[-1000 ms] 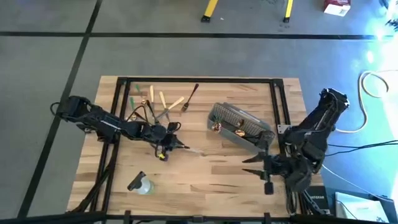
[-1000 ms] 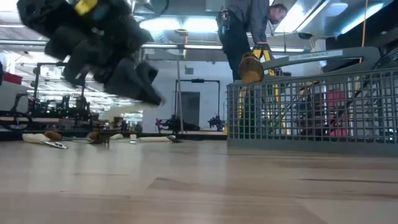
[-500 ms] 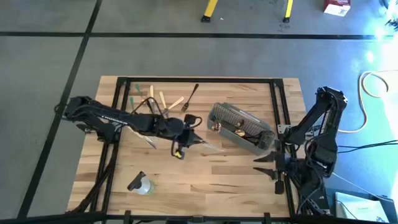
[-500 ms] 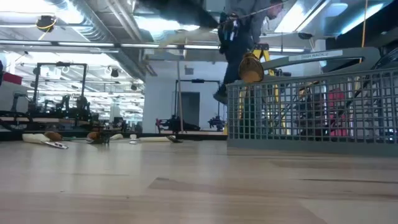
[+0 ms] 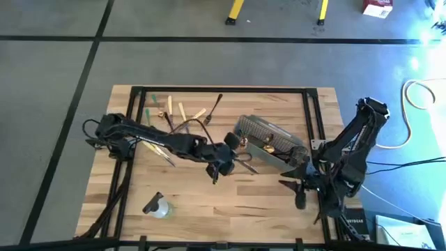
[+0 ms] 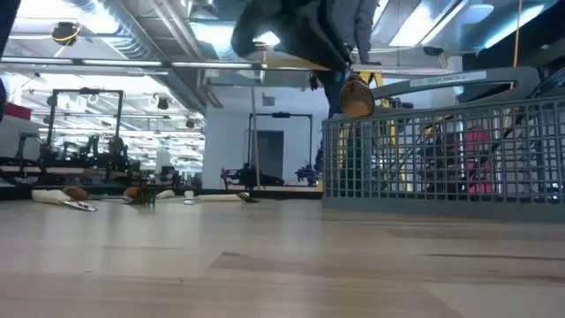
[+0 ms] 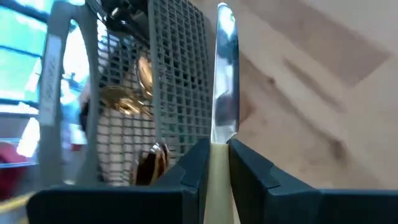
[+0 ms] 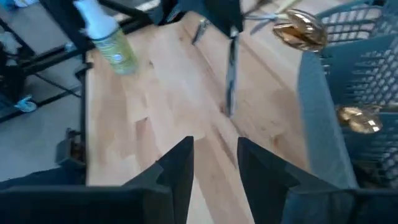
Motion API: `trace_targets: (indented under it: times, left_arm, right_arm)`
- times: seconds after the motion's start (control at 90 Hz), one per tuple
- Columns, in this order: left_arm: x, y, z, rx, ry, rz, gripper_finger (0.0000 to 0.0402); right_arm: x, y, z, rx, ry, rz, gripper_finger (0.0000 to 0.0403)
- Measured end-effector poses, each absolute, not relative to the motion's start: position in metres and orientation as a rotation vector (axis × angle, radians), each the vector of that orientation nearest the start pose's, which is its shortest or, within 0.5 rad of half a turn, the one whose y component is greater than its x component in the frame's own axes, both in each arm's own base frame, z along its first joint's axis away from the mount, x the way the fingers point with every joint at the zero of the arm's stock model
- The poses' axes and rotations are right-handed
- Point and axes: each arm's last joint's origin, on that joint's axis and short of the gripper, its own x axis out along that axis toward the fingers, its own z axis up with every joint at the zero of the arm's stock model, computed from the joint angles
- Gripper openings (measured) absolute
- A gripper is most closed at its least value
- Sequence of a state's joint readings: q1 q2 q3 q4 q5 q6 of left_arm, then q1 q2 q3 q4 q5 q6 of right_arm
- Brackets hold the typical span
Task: Sort silverware
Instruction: Put the silver knife into the cutlery rack
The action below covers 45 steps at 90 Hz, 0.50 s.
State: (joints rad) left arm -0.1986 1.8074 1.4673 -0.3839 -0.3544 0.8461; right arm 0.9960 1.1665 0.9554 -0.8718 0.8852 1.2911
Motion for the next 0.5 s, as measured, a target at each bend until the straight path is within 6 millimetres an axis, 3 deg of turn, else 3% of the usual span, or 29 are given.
trace_targets:
  times: [0.256, 0.5]
  left_arm:
    - [0.394, -0.100, 0.273, 1.282, 0.719, -0.121, 0.0040]
    - [0.383, -0.131, 0.274, 1.573, 0.737, -0.147, 0.0040]
  right_arm:
    - [0.180, 0.129, 0.290, 0.264, 0.657, -0.160, 0.0082]
    - [0.215, 0.086, 0.302, 0.243, 0.565, -0.082, 0.0039]
